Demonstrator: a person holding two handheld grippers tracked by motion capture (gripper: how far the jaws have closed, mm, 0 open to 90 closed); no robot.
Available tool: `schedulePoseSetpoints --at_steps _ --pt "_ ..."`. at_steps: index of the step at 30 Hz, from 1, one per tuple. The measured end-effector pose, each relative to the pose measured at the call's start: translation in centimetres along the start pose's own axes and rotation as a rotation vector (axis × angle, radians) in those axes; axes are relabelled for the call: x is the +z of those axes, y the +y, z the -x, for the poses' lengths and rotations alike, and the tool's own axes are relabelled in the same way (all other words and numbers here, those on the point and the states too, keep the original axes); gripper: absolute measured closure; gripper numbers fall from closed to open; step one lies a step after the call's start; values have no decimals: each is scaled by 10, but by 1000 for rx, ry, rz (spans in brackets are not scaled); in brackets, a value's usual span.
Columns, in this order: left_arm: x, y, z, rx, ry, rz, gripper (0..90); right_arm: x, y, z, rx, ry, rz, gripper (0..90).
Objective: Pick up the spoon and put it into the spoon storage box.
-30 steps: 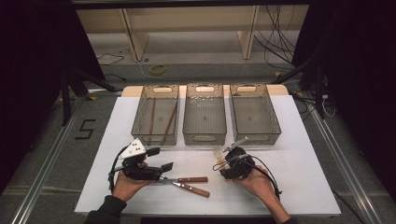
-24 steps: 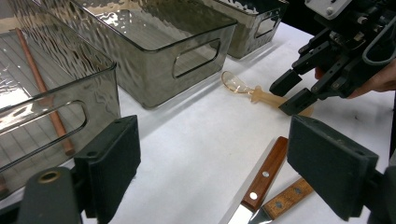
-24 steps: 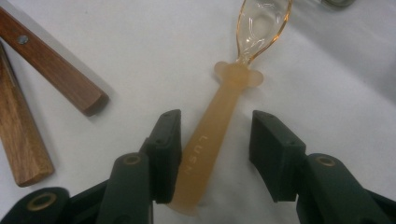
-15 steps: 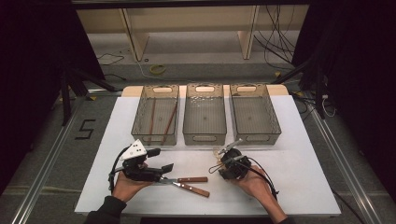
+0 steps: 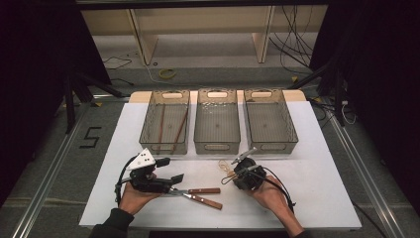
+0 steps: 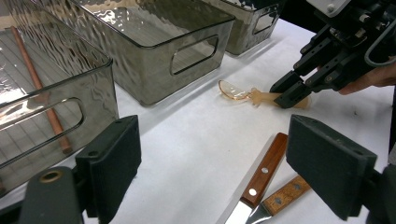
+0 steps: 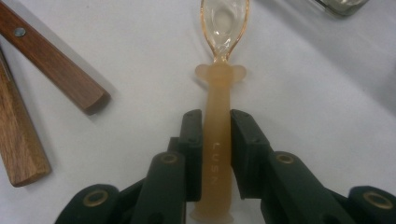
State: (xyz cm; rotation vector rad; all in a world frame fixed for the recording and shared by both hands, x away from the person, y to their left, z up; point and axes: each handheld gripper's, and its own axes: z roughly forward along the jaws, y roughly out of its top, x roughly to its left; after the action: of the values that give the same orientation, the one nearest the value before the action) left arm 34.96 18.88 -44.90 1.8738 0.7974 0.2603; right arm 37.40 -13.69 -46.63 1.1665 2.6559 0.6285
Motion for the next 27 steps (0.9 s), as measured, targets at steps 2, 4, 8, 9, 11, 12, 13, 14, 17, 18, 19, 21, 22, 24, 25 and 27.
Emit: schedulePoseSetpoints --at_steps 2,4,8,9,11,12,13,14,17,18,19,21,22,24,25,27 --pt "0 0 -1 0 0 -1 176 0 0 0 -9 5 3 767" --pt "0 0 -1 -5 0 0 176 -1 0 1 -12 10 6 768" --pt "0 -1 -1 -8 1 3 176 -3 -1 2 -16 15 14 770" --pt "0 -1 -2 -7 3 3 176 -4 -1 3 -15 16 20 771" --pt "0 -1 -2 -9 3 3 176 -6 -1 4 -18 23 26 772" --pt "0 -1 -3 -11 2 4 176 -8 -1 4 -17 24 31 773" --pt "0 -1 -3 -13 3 4 176 -9 -1 5 -19 22 38 773" --pt "-1 -1 -3 -14 2 4 176 -10 0 5 -20 25 42 773" --pt "-1 -2 -4 -22 0 6 176 -15 0 8 -13 31 63 773" --pt "-1 -2 -4 -23 0 6 176 -16 0 9 -11 30 70 773" --pt "-1 -2 -5 -24 0 8 176 -18 0 9 -11 31 75 773" --pt "-1 -2 -5 -26 2 9 176 -22 1 11 -6 34 95 774" --pt "-1 -2 -5 -27 4 11 176 -25 1 12 -5 38 102 774" --pt "-2 -2 -6 -25 4 12 176 -29 3 13 -8 44 120 773" --pt "-2 -2 -6 -29 4 13 176 -31 3 14 -6 46 129 773" --pt "-2 -2 -7 -29 5 12 176 -36 5 16 -6 43 147 773"
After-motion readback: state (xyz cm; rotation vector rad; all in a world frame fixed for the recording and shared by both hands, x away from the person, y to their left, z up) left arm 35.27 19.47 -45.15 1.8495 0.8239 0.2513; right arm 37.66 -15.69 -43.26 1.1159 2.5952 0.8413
